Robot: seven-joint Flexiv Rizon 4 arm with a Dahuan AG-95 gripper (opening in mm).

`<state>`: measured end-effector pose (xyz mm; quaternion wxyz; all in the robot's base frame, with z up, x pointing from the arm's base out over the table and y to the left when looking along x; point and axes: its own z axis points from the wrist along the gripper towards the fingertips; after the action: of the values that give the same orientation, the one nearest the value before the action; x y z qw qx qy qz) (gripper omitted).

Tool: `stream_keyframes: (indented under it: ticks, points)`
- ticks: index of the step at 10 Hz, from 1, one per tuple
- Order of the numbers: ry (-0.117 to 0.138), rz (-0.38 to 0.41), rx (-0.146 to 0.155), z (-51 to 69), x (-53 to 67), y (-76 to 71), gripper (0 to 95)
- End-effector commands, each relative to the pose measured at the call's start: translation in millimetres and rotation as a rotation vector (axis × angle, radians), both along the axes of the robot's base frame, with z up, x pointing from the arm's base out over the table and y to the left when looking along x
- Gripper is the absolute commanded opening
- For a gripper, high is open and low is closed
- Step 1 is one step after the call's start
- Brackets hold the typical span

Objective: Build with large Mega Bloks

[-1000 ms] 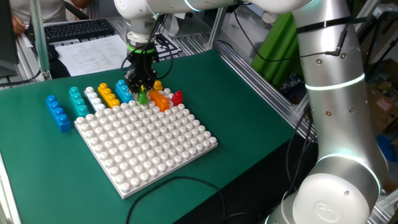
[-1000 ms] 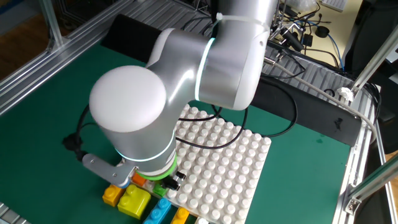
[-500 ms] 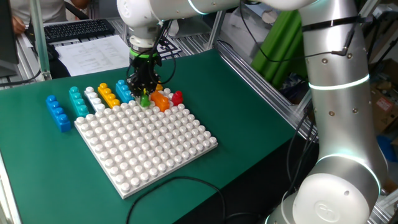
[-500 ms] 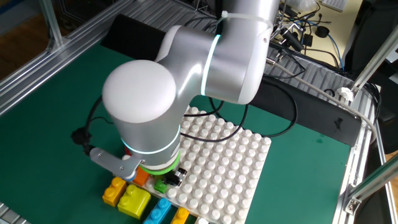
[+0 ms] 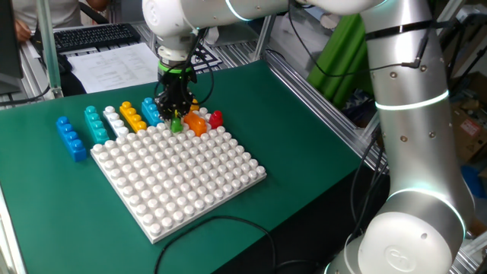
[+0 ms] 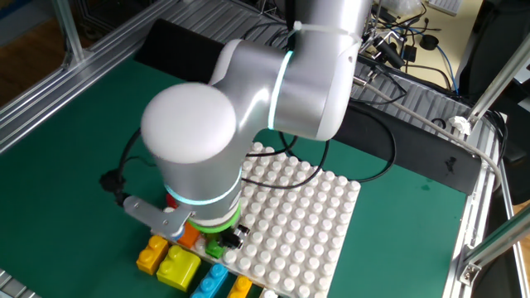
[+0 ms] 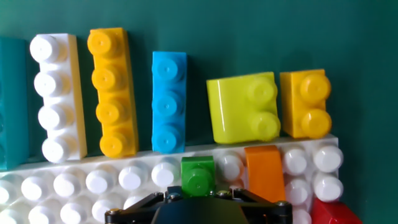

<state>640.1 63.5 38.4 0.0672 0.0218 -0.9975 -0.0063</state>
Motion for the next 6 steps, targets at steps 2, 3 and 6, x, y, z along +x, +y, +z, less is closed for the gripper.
stream_keyframes:
  ticks: [2,3,6]
  points:
    - [0.003,-0.001,0.001,-2.1,0.4,0.7,0.0]
    - [0.001,0.0,0.0,-2.9,0.5,0.8,0.0]
    - [0.003,0.0,-0.001,-2.5,0.8,1.3,0.0]
